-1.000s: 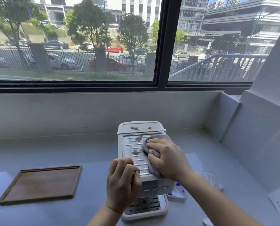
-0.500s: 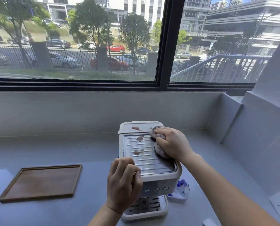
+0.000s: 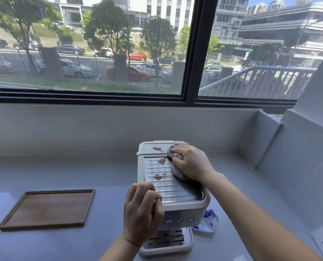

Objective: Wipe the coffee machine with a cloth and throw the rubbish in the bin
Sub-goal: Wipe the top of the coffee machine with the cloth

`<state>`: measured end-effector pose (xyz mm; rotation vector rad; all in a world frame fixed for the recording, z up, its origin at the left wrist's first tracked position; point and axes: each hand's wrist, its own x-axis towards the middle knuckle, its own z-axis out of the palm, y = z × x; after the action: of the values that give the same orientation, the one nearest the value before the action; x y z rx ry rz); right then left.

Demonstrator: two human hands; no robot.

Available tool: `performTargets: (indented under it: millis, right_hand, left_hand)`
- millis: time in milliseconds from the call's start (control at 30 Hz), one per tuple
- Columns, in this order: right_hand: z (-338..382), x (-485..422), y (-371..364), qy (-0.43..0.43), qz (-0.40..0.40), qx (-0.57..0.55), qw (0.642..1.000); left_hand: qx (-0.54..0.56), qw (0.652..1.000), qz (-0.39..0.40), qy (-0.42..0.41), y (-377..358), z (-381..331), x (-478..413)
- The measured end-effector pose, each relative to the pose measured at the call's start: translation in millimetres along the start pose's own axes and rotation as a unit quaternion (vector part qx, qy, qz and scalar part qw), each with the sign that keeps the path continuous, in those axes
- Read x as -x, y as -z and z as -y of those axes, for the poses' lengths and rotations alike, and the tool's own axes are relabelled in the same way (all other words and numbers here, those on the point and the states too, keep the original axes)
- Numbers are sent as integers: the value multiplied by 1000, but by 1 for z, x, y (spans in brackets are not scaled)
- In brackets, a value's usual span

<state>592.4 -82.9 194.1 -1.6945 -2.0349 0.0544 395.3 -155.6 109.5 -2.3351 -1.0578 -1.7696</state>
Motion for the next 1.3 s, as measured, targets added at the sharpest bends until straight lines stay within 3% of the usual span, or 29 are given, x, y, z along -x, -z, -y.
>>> performTargets:
  millis: [67, 233, 333, 400, 533, 700, 867, 1000, 1167, 1300]
  right_hand:
    - [-6, 6, 4, 22, 9, 11, 1000]
    - [3, -24, 4, -80, 0, 10, 997]
    - [13, -14, -3, 7, 7, 1, 1000]
    - [7, 1, -4, 20, -7, 1, 1000]
    - [1, -16, 4, -104, -16, 3, 994]
    - [8, 19, -3, -3, -10, -3, 1000]
    - [0, 24, 9, -57, -31, -4, 998]
    - [15, 51, 3, 49, -8, -14, 999]
    - [19, 67, 8, -11, -95, -23, 995]
    - [35, 84, 3, 59, -20, -62, 996]
  left_hand:
    - [5, 1000, 1, -4, 0, -1, 0]
    - [-3, 1000, 1, 0, 1, -1, -1]
    - [2, 1000, 10, 0, 2, 1, 1]
    - [8, 1000, 11, -2, 1, 0, 2]
    - [-3, 1000, 16, 2, 1, 0, -1]
    - [3, 1000, 18, -1, 2, 0, 1]
    - [-4, 1000, 14, -5, 0, 0, 0]
    - [-13, 1000, 15, -21, 0, 1, 1]
    - [-21, 1000, 4, -22, 1, -1, -1]
    - [-13, 1000, 11, -20, 2, -2, -2]
